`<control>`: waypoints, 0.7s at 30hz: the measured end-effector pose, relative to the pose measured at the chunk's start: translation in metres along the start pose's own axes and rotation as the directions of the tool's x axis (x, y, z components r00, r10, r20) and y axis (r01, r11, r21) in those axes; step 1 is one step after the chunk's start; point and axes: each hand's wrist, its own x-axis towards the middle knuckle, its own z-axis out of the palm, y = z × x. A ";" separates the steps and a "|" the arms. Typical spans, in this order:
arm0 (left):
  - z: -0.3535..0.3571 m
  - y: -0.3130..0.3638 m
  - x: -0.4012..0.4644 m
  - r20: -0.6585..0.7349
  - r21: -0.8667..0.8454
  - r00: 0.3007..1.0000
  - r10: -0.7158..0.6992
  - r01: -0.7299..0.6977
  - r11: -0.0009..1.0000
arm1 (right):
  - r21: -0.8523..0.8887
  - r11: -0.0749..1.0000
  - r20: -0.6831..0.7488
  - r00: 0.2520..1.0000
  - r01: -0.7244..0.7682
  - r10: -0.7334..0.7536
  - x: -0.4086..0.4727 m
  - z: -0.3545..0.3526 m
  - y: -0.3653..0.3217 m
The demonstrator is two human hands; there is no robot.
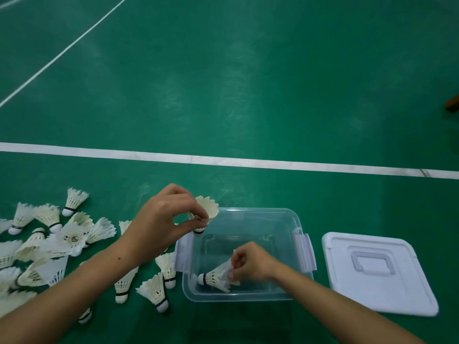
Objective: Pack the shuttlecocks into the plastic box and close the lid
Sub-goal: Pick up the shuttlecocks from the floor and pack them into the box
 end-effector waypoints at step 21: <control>0.050 0.019 0.043 0.288 -0.184 0.952 -0.108 0.166 0.969 | -0.006 0.949 -0.397 0.870 0.315 -0.291 -0.090 -0.077 -0.053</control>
